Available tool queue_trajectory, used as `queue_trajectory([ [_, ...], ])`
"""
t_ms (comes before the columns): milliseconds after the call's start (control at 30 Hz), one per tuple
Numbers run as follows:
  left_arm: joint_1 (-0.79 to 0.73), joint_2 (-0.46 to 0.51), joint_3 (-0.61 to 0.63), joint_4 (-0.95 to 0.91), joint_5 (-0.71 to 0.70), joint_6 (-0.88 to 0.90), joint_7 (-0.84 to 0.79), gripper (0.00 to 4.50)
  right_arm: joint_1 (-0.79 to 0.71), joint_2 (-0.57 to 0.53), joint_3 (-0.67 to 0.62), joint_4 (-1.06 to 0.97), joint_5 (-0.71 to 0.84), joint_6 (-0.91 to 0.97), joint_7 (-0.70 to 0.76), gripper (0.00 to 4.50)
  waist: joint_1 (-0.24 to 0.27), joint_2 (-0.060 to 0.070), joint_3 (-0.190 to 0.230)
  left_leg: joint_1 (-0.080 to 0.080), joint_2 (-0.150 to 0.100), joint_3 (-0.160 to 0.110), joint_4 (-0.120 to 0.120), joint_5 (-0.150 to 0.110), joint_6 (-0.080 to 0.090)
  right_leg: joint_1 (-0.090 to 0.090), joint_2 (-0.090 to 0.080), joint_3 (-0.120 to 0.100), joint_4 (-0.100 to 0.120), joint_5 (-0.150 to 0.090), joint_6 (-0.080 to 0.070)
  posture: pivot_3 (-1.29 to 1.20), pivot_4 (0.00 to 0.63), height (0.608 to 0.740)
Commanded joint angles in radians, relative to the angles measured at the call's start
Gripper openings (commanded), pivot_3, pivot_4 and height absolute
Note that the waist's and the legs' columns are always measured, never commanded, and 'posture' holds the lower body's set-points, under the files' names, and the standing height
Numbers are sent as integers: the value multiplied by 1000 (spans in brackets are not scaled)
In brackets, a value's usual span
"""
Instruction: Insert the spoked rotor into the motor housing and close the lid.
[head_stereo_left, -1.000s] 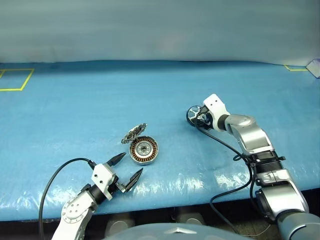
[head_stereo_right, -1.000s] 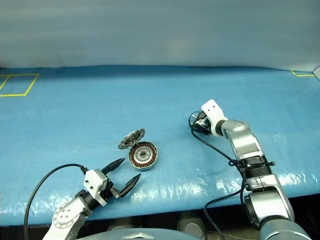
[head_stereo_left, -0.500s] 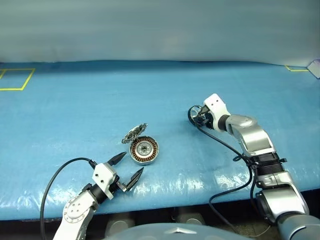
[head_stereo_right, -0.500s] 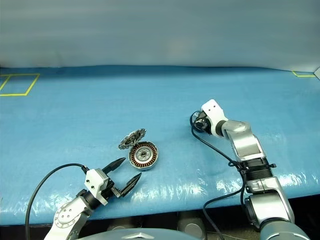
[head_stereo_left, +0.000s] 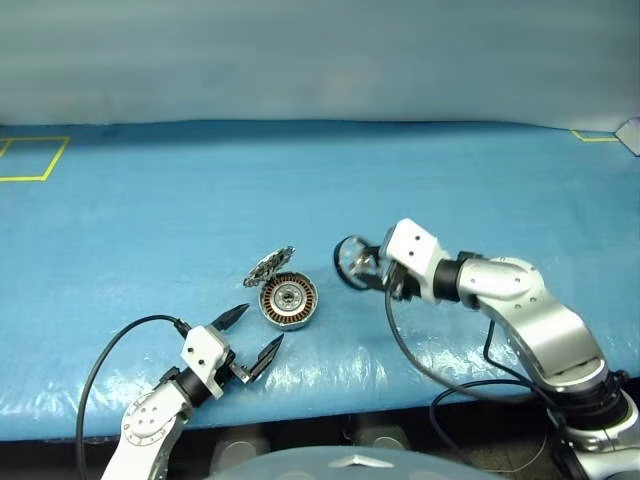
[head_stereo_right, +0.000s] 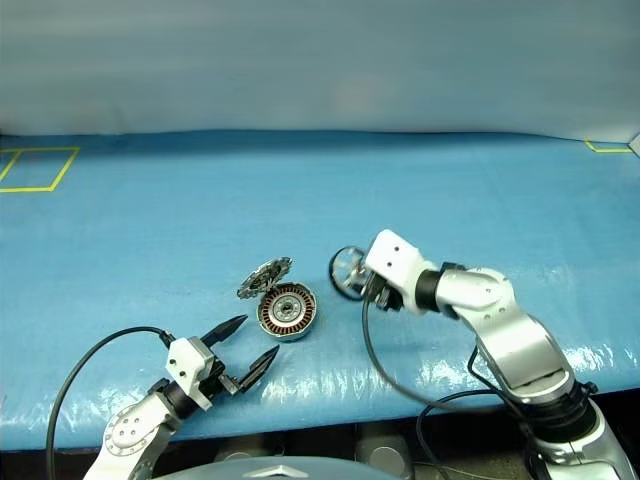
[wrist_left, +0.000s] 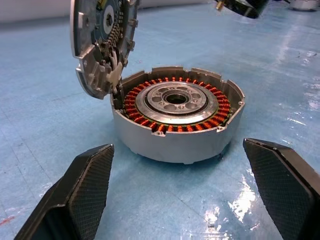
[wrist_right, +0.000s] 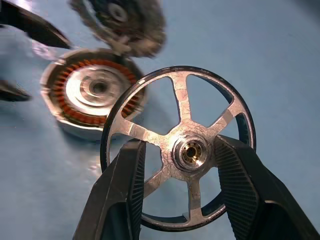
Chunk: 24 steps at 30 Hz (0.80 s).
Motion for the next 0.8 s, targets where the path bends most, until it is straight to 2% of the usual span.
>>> queue_trajectory([
  [33,-4,11,8,-29,-5,-7,-6,4500,6,21,30,-108,67,6,3,1777,0,0,0,0,0,0,0,0,0,0,0,0,0,0,0,0,150,740],
  [400,-7,7,12,-31,-23,-15,-17,4500,-40,121,317,-45,-134,-77,-169,1777,0,-2,-1,0,0,0,1,0,0,-1,0,-1,0,0,0,0,150,740],
  [800,-2,-1,9,-26,-20,-17,-23,4500,-93,188,371,27,-213,-79,-208,1777,0,-2,-1,0,0,0,1,0,0,0,0,-1,0,0,0,0,150,740],
])
